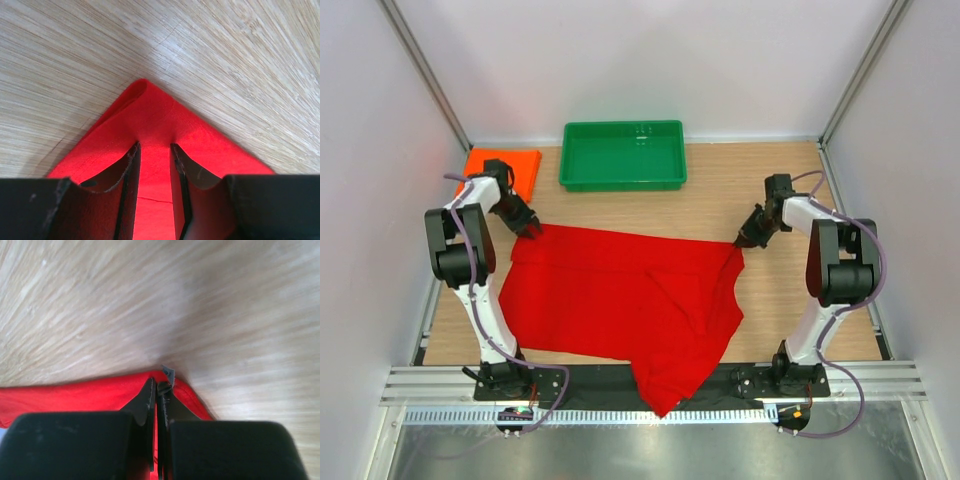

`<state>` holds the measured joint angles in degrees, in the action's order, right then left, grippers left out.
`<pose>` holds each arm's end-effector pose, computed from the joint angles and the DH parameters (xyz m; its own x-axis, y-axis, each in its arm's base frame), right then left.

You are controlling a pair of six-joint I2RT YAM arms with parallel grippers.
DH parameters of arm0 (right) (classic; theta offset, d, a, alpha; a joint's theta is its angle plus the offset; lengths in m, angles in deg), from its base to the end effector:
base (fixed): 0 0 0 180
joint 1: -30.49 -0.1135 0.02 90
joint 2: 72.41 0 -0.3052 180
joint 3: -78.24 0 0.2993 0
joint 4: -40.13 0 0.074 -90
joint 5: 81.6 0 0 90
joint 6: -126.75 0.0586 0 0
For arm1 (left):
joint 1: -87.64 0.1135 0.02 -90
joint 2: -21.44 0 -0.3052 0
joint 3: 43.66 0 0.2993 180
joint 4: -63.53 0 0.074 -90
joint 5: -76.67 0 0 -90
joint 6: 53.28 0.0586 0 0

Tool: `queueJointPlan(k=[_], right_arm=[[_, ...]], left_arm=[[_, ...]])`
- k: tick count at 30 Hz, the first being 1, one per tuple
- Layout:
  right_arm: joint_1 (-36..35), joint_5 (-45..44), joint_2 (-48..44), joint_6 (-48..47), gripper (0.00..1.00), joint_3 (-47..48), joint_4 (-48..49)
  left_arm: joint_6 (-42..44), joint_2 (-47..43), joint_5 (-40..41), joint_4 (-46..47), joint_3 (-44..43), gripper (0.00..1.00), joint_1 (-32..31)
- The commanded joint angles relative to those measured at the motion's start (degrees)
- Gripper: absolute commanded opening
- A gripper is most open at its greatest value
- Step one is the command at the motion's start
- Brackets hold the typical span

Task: Fold and stack the t-shirts
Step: Fold the tshirt

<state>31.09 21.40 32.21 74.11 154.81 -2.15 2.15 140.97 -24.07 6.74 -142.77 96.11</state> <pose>0.4054 0.0089 0.1446 -0.7882 0.5996 -0.1390 0.5193 0.7691 0.3726 0.4764 0.0599 0.1463 -0.7353 -0.6731 -0.0792 -0.6329 0.7237 -0.2753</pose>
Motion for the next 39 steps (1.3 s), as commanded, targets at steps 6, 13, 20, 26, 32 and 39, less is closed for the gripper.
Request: queueJointPlan(k=[6, 13, 20, 26, 32, 39], right_arm=[[0.3, -5.5, 9.3, -7.4, 0.01, 14.2, -2.6], [0.3, -7.3, 6.0, -12.2, 0.35, 17.3, -9.8], [-0.6, -12.3, -9.3, -16.1, 0.50, 8.5, -14.2], [-9.4, -7.8, -15.3, -18.4, 0.52, 3.4, -10.4], [-17.8, -4.5, -11.2, -18.3, 0.33, 1.6, -5.6], [-19.7, -4.0, -5.0, -20.6, 0.34, 3.0, -4.9]], left_arm=[[-1.1, 1.8, -0.9, 2.0, -0.8, 0.31, -0.2], [0.9, -7.7, -1.4, 0.5, 1.9, 0.35, -0.2], [2.6, -22.5, -0.8, -1.4, 7.6, 0.41, -0.7], [2.4, -34.2, -2.9, -1.9, 16.3, 0.42, -2.3], [-0.8, -44.3, -5.0, -0.5, 27.3, 0.43, -4.2], [0.5, -48.9, -5.3, -3.0, 29.5, 0.43, -4.7]])
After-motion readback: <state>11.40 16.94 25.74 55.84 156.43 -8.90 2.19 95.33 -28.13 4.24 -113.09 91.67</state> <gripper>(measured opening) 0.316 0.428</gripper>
